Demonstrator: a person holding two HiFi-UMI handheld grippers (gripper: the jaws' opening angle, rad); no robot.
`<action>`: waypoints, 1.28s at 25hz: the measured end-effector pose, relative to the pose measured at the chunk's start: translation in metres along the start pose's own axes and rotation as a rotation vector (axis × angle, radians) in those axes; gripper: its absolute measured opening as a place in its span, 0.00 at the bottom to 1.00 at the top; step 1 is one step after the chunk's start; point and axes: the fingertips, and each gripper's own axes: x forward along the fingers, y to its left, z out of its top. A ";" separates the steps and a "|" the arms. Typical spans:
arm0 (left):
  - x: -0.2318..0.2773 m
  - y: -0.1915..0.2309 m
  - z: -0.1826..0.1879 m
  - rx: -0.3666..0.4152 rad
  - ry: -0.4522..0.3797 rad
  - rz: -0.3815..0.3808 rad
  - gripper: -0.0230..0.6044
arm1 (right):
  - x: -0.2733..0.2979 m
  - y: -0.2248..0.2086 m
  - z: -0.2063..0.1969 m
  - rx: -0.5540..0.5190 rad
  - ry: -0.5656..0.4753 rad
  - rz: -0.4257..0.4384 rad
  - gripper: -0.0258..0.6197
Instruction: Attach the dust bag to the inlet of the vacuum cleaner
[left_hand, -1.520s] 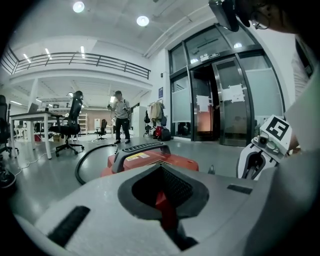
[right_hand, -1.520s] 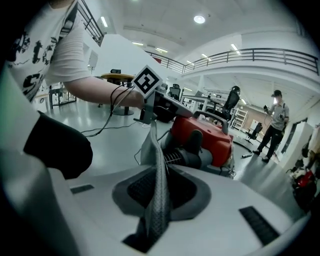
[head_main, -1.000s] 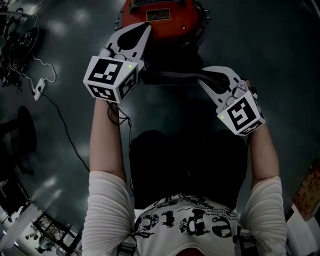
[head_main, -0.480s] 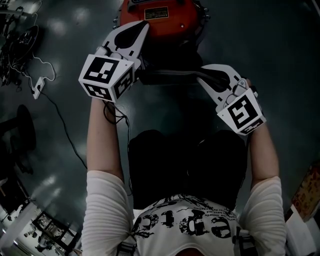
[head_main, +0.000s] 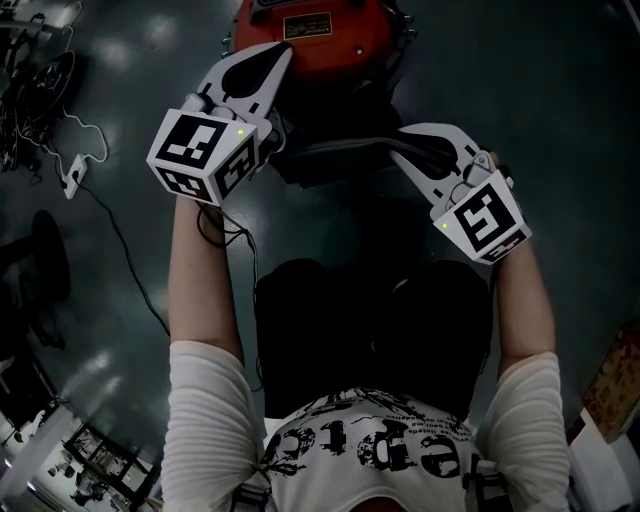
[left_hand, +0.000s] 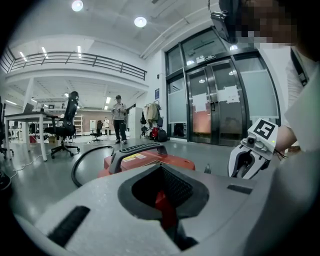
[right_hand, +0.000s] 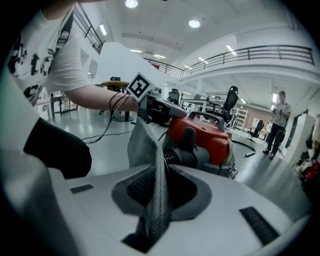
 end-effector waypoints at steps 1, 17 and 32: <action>0.000 0.000 0.000 0.002 -0.004 0.002 0.04 | 0.000 0.000 -0.002 0.011 -0.001 0.000 0.12; -0.001 -0.002 0.001 -0.007 0.001 -0.007 0.04 | -0.001 0.002 0.004 0.050 -0.004 -0.031 0.12; -0.025 0.004 0.022 -0.071 -0.093 0.039 0.04 | -0.046 -0.022 0.042 0.300 -0.196 -0.158 0.25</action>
